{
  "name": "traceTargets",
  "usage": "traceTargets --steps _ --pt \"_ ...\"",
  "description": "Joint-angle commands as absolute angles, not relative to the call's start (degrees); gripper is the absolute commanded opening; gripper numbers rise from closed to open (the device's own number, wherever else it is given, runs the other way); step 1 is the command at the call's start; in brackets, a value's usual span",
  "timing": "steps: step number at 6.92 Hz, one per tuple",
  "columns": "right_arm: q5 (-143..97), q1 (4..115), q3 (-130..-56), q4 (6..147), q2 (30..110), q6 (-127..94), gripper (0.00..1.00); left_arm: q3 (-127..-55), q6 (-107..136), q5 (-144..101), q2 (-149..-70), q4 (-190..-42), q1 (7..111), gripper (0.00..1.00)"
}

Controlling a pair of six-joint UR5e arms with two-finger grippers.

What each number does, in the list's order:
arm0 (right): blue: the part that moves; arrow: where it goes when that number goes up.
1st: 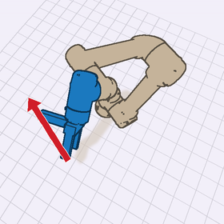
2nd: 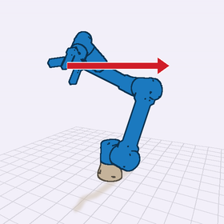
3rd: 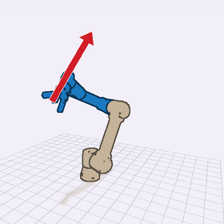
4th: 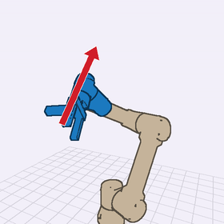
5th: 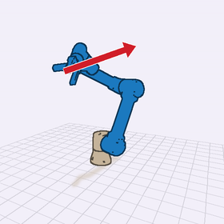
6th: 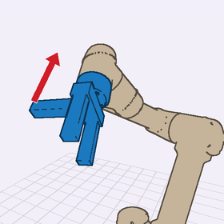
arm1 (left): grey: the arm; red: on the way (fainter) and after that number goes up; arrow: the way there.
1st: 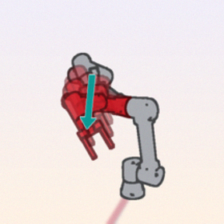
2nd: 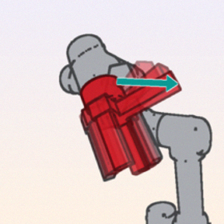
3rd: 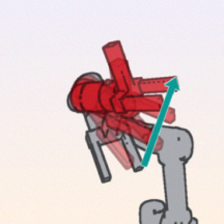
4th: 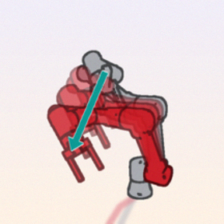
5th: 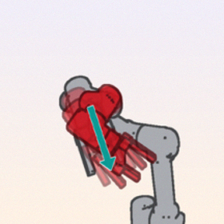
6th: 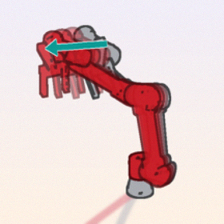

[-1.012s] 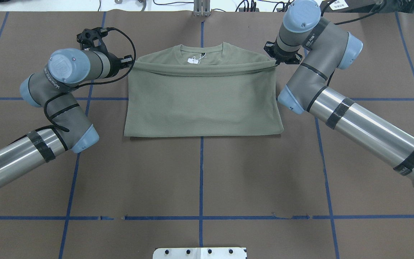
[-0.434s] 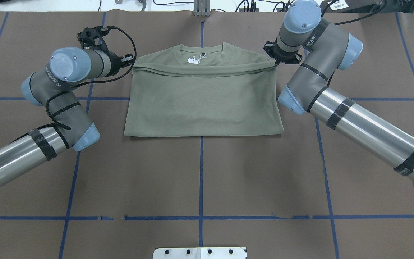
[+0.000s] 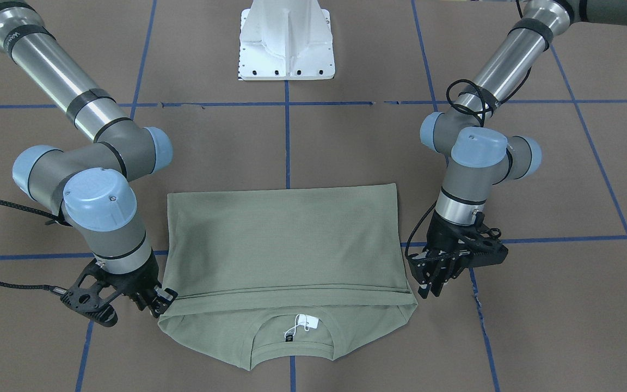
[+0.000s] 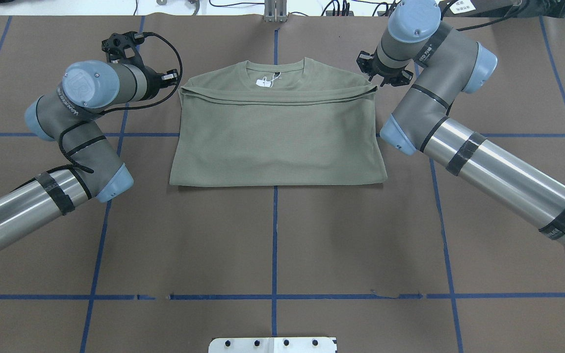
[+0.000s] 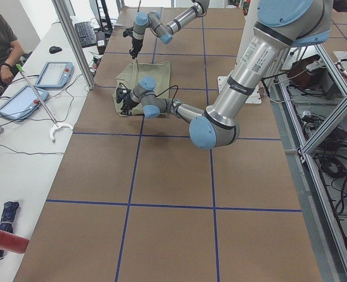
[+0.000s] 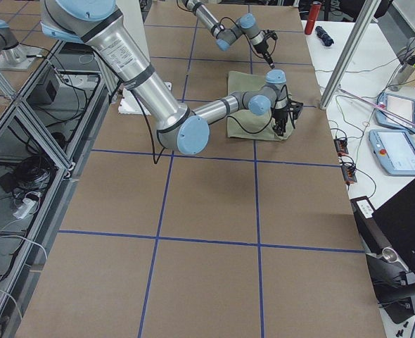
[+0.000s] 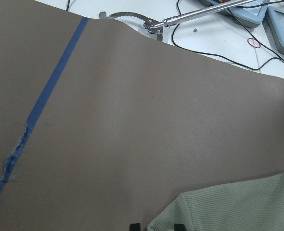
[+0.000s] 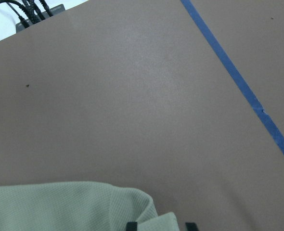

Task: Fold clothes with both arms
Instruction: 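Lay the hem down near the collar with both grippers and release, then move the right gripper down to the folded corner nearest the robot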

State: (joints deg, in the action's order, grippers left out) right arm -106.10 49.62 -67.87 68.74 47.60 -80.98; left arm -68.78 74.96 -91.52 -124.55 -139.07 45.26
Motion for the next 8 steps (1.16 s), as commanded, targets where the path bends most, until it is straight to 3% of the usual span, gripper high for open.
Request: traceTargets --steps 1,4,8 --pt "-110.5 48.8 -80.8 68.6 56.7 -81.7 0.63 -68.9 73.8 -91.8 -124.4 -139.2 45.5 0.38" --pt "-105.2 40.5 -99.1 68.5 72.3 -98.7 0.71 -69.0 73.8 -91.9 -124.1 -139.2 45.5 0.4" --pt "-95.5 32.0 -101.3 68.5 74.3 -110.3 0.7 -69.0 73.8 -92.0 -124.1 -139.2 45.4 0.42"
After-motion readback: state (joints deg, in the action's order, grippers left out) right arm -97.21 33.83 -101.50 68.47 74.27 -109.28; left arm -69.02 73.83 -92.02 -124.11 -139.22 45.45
